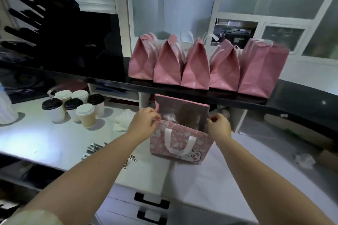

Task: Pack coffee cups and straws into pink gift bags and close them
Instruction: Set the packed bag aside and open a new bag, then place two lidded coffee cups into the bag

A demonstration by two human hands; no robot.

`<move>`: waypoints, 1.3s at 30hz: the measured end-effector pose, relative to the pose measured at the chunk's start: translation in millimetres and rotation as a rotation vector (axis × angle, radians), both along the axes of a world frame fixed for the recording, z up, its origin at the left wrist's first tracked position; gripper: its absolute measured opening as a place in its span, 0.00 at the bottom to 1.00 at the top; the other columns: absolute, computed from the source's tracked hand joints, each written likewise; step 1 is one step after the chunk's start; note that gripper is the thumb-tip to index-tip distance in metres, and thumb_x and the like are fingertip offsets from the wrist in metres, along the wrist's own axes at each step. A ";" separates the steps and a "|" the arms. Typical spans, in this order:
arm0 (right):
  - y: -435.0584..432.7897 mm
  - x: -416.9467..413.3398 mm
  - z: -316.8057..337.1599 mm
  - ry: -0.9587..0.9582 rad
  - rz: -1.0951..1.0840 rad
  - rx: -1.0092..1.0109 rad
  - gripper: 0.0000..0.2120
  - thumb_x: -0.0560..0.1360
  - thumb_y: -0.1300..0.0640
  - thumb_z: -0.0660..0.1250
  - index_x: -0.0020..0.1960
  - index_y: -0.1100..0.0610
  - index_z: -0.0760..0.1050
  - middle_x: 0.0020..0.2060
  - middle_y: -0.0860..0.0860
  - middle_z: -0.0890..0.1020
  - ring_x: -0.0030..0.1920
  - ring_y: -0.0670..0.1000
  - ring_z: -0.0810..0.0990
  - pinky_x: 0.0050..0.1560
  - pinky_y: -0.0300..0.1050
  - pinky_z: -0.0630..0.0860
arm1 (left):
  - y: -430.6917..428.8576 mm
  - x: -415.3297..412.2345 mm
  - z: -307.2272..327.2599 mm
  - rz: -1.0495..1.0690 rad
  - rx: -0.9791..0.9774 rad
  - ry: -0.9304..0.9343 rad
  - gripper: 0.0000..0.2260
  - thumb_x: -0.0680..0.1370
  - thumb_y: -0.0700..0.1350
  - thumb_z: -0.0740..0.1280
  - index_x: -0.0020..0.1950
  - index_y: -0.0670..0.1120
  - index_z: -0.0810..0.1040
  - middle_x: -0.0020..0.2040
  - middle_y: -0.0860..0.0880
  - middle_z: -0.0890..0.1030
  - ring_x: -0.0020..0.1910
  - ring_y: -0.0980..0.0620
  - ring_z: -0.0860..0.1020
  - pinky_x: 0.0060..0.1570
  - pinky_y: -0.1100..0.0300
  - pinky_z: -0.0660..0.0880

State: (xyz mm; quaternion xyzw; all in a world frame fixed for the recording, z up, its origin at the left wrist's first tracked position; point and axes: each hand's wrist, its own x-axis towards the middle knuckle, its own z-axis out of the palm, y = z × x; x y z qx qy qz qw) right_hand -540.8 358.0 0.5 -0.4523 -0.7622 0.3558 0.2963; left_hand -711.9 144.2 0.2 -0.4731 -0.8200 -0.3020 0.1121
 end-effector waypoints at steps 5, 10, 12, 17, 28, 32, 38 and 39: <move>16.7 -20.5 15.6 -0.069 0.104 0.168 0.05 0.74 0.55 0.69 0.47 0.55 0.75 0.43 0.49 0.79 0.42 0.52 0.78 0.41 0.47 0.75 | 10.9 -22.7 3.3 -0.002 -0.011 0.029 0.08 0.72 0.47 0.71 0.50 0.52 0.83 0.50 0.54 0.80 0.52 0.50 0.75 0.52 0.51 0.73; 2.3 -53.2 48.0 -0.062 0.315 0.476 0.09 0.71 0.58 0.71 0.51 0.55 0.78 0.47 0.51 0.79 0.48 0.55 0.77 0.45 0.51 0.76 | 28.9 -45.2 26.6 0.033 0.056 0.065 0.09 0.73 0.49 0.70 0.52 0.51 0.82 0.51 0.53 0.80 0.53 0.49 0.76 0.51 0.55 0.71; -11.7 -71.7 52.8 -0.112 0.416 0.518 0.10 0.71 0.57 0.71 0.51 0.54 0.78 0.47 0.51 0.79 0.50 0.56 0.77 0.44 0.49 0.75 | 32.3 -51.5 33.5 0.094 0.036 0.064 0.11 0.73 0.47 0.69 0.55 0.51 0.82 0.53 0.52 0.80 0.55 0.48 0.75 0.53 0.53 0.71; -56.2 -119.3 45.5 -0.256 0.608 0.655 0.14 0.73 0.54 0.69 0.58 0.54 0.77 0.53 0.53 0.78 0.54 0.57 0.74 0.52 0.52 0.74 | 8.0 -69.5 32.3 0.303 -0.070 0.030 0.16 0.73 0.47 0.67 0.60 0.52 0.78 0.58 0.49 0.78 0.59 0.44 0.73 0.57 0.49 0.70; -176.4 -245.2 18.6 -0.309 0.811 0.692 0.21 0.75 0.50 0.66 0.67 0.51 0.70 0.63 0.51 0.74 0.63 0.56 0.70 0.62 0.52 0.68 | -132.7 -167.8 -8.0 0.629 -0.089 0.056 0.18 0.70 0.45 0.68 0.59 0.49 0.78 0.56 0.48 0.78 0.57 0.42 0.73 0.52 0.51 0.65; -234.9 -305.1 -7.2 -0.259 0.858 0.581 0.19 0.74 0.52 0.67 0.65 0.51 0.73 0.62 0.50 0.76 0.63 0.55 0.71 0.62 0.52 0.69 | -183.1 -216.5 -36.7 0.677 -0.177 -0.002 0.18 0.71 0.49 0.68 0.61 0.51 0.77 0.57 0.49 0.78 0.58 0.43 0.73 0.52 0.51 0.67; -292.1 -394.7 -50.1 -0.351 0.810 0.517 0.19 0.73 0.53 0.68 0.64 0.51 0.73 0.59 0.51 0.76 0.61 0.56 0.70 0.57 0.53 0.71 | -234.4 -287.5 -68.9 0.643 -0.289 -0.094 0.21 0.73 0.52 0.65 0.66 0.54 0.73 0.61 0.51 0.75 0.63 0.46 0.69 0.58 0.50 0.64; -295.6 -406.9 -59.0 -0.375 0.795 0.504 0.21 0.73 0.52 0.68 0.65 0.50 0.72 0.61 0.51 0.75 0.62 0.56 0.69 0.58 0.54 0.70 | -239.3 -296.7 -74.1 0.634 -0.295 -0.107 0.22 0.73 0.52 0.65 0.67 0.54 0.72 0.62 0.51 0.74 0.63 0.46 0.68 0.59 0.50 0.63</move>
